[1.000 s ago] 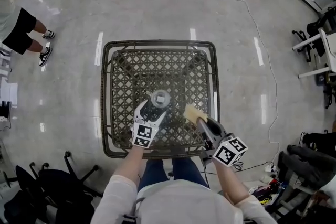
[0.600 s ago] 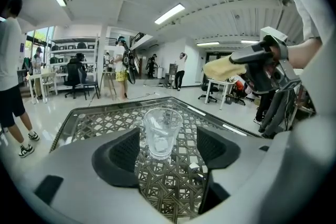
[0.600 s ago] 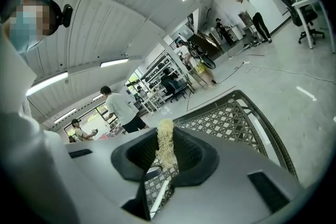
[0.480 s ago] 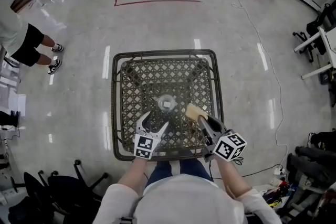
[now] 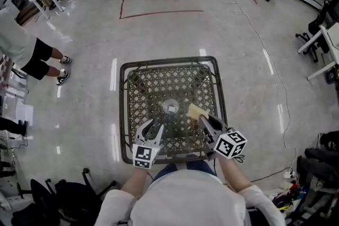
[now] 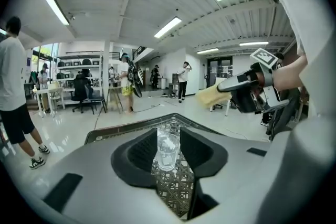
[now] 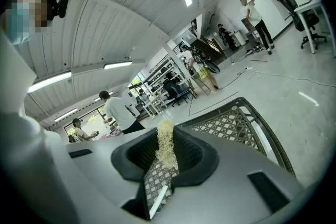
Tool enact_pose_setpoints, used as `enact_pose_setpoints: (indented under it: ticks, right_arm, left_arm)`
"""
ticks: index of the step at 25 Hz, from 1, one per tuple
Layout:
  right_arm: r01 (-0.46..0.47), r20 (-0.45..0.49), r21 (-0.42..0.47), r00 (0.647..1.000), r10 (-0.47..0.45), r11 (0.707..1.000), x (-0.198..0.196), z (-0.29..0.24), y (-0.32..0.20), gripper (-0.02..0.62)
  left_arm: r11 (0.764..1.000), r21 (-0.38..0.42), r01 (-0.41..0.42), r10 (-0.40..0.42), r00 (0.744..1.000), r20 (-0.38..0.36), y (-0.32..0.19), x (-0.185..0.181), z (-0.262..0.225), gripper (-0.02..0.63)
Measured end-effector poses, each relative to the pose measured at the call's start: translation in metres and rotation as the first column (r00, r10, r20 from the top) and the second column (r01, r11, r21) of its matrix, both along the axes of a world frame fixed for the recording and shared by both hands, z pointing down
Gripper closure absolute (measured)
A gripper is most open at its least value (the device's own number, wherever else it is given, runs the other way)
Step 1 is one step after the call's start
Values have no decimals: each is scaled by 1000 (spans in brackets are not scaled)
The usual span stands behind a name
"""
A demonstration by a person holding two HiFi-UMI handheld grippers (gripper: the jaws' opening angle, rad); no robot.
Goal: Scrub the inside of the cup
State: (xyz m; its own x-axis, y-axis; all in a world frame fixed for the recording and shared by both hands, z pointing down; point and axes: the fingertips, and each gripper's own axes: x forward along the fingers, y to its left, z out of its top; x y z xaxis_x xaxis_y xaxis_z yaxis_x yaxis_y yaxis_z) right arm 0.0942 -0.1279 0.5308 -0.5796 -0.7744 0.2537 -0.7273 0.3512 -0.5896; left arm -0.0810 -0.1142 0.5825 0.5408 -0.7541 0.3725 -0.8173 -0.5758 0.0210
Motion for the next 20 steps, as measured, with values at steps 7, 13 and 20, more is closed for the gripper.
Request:
enact_pose_setpoints:
  ticks: [7, 13, 20]
  right_arm:
    - [-1, 12, 51, 1000, 0, 999, -2, -17, -4, 503]
    - [6, 16, 70, 1000, -7, 998, -7, -27, -4, 503]
    - [22, 9, 95, 1000, -23, 995, -9, -40, -3, 503]
  left_arm:
    - [998, 54, 28, -26, 999, -27, 0, -8, -46, 534]
    - [996, 91, 22, -20, 999, -27, 1, -10, -71, 558]
    - [992, 121, 22, -17, 999, -35, 3, -9, -95, 566]
